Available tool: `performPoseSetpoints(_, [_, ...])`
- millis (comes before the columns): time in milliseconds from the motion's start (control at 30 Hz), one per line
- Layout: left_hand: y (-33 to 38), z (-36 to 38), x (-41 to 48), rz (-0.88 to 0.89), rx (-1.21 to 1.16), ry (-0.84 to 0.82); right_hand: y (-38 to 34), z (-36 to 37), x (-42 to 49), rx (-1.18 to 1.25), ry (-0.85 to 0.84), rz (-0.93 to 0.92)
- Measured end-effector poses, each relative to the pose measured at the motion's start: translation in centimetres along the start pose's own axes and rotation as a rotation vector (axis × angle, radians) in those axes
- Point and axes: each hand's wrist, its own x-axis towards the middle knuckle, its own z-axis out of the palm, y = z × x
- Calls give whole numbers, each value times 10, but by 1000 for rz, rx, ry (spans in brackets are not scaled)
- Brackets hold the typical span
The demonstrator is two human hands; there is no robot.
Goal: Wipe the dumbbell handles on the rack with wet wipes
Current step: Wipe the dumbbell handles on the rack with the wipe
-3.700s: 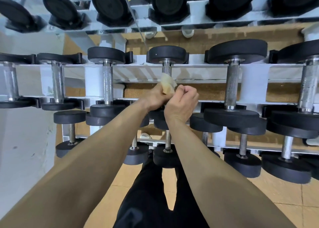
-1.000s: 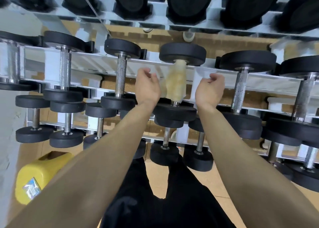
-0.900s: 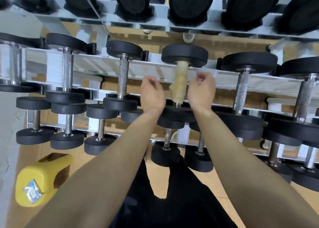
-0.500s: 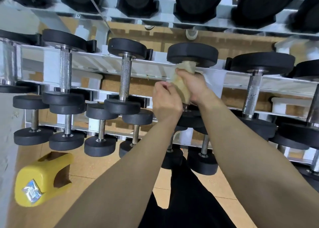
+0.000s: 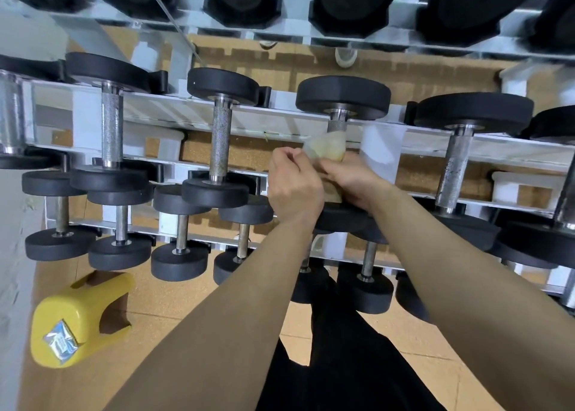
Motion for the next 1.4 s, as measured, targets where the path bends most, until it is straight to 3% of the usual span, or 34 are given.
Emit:
performPoseSetpoints(133, [2, -1, -1, -12, 17, 15, 0, 5, 5, -112, 114, 28])
performPoseSetpoints(267, [1, 1, 0, 7, 0, 21, -33, 6, 18, 158, 188, -9])
performPoseSetpoints(433, [-1, 3, -1, 25, -19, 39, -47, -2, 18, 523, -53, 67])
performPoseSetpoints(633, [4, 1, -2, 28, 7, 45, -23, -4, 4, 347, -140, 169])
performPoseSetpoints(733, [5, 0, -1, 36, 55, 55, -16, 2, -5, 179, -29, 85])
performPoseSetpoints(867, [9, -2, -1, 2, 98, 28, -14, 20, -8, -34, 253, 53])
performPoseSetpoints(1067, [11, -3, 2, -37, 136, -16, -41, 26, 8, 61, 483, 44])
performPoseSetpoints(1133, [13, -4, 2, -56, 144, -34, -53, 19, 15, 119, 410, 30])
performPoseSetpoints(1300, [11, -5, 2, -36, 139, -43, -45, 3, 15, 472, -59, 115])
performPoseSetpoints(1400, [12, -5, 1, -41, 126, -57, -36, -1, 12, 522, -159, 158])
